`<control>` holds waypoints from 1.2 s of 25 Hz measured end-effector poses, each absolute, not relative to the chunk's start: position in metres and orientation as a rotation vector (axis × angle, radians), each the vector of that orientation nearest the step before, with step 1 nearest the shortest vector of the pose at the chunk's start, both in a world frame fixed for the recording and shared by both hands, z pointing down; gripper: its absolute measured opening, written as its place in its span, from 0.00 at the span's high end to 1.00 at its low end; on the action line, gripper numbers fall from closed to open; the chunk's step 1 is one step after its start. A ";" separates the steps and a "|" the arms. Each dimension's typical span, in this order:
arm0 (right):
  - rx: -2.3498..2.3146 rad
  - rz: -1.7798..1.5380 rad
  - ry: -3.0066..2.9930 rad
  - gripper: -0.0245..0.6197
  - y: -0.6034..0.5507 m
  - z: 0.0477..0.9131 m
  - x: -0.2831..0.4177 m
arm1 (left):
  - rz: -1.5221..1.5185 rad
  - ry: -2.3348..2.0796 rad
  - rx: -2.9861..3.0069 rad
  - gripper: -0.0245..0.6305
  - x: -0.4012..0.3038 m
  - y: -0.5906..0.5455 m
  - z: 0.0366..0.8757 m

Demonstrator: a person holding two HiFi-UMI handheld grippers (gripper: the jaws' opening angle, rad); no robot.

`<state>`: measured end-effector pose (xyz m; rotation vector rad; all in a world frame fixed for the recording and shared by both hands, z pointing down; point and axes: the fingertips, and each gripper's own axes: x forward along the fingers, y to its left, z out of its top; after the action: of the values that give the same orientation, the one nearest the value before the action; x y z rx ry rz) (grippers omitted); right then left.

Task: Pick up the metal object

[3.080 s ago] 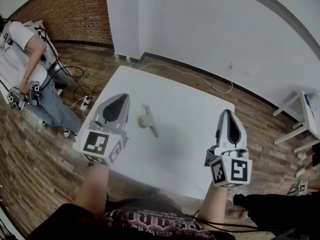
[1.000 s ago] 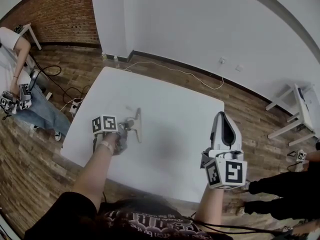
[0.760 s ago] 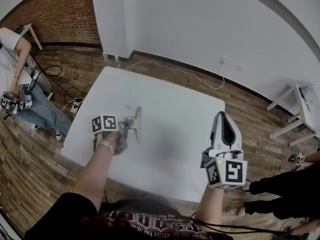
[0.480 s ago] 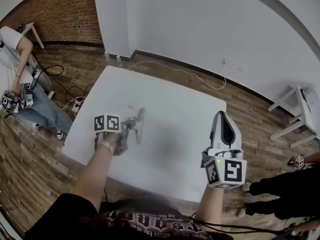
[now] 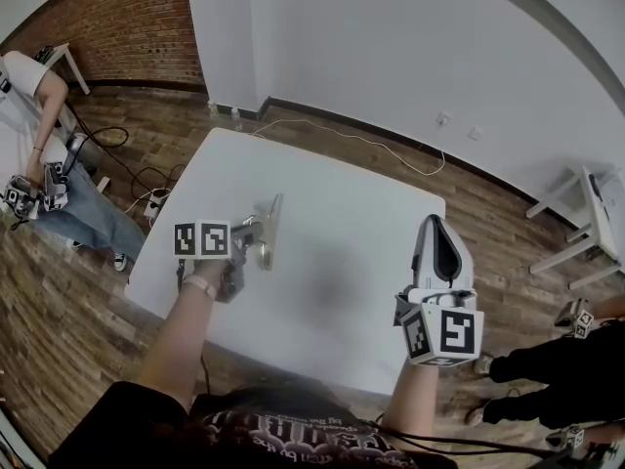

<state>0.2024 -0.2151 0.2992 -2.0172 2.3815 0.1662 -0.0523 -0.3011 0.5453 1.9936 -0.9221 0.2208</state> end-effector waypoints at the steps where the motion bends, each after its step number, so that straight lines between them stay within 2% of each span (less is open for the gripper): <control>1: -2.016 0.168 2.382 0.94 -0.215 0.299 0.202 | 0.225 -0.929 2.009 0.96 -0.054 -0.302 0.540; 19: -2.003 0.210 2.391 0.95 -0.209 0.292 0.190 | 0.097 -1.164 2.342 0.96 -0.087 -0.295 0.408; 30: -1.996 0.229 2.385 0.94 -0.200 0.288 0.183 | -0.081 -1.296 2.523 0.96 -0.106 -0.265 0.313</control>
<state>0.1835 -0.2001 0.2879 -1.9956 2.3846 0.2289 -0.1062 -0.2647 0.3128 2.5229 -1.2960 -0.0812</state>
